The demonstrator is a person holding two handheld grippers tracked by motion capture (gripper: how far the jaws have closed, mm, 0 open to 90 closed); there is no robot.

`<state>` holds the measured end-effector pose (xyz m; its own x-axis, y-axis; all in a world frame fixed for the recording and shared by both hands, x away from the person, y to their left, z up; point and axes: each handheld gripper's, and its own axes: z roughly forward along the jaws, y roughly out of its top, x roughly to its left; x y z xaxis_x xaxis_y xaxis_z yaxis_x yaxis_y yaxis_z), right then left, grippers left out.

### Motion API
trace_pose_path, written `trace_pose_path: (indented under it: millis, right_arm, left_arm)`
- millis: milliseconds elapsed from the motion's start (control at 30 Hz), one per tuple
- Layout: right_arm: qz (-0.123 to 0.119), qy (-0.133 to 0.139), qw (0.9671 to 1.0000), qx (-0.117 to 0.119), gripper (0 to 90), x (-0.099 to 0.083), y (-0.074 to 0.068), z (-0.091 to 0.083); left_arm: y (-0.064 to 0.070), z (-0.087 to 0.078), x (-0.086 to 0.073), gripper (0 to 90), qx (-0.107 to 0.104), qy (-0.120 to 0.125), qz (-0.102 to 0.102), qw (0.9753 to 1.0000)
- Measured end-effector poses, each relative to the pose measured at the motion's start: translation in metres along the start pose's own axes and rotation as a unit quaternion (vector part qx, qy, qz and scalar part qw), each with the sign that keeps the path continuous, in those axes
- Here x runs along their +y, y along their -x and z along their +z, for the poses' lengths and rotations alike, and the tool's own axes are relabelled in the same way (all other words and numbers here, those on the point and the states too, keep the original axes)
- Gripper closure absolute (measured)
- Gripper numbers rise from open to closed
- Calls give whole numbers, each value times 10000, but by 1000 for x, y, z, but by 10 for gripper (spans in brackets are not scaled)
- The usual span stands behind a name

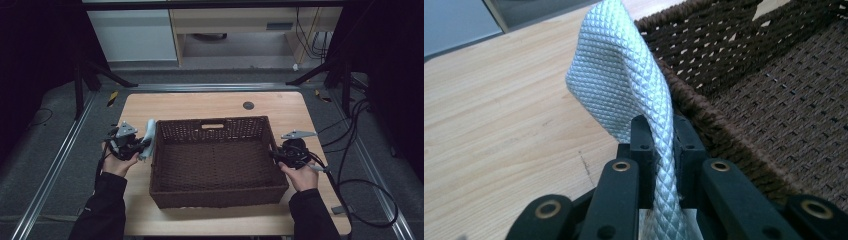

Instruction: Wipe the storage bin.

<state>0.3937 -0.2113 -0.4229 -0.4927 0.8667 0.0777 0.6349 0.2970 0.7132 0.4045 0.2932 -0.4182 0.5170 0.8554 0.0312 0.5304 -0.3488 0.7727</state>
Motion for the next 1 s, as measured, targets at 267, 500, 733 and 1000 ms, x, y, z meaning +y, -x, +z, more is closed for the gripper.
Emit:
trace_pose_path:
  millis: [267, 500, 733, 1000]
  right_arm:
    - [12, 3, 10000, -35, 697, 0, 0, 0]
    - [59, 5, 10000, -58, 702, 0, -1, 0]
    - [79, 5, 9999, -63, 704, 0, 0, 0]
    - [95, 15, 9999, -107, 713, 0, 0, 0]
  left_arm:
    - [3, 26, -28, 819, -204, -614, -84, 9979]
    - [1, 27, -36, 820, -336, -688, -166, 9969]
    - [4, -6, -14, 819, -294, -73, -47, 9995]
    - [11, 4, -34, 820, -433, -469, -81, 9979]
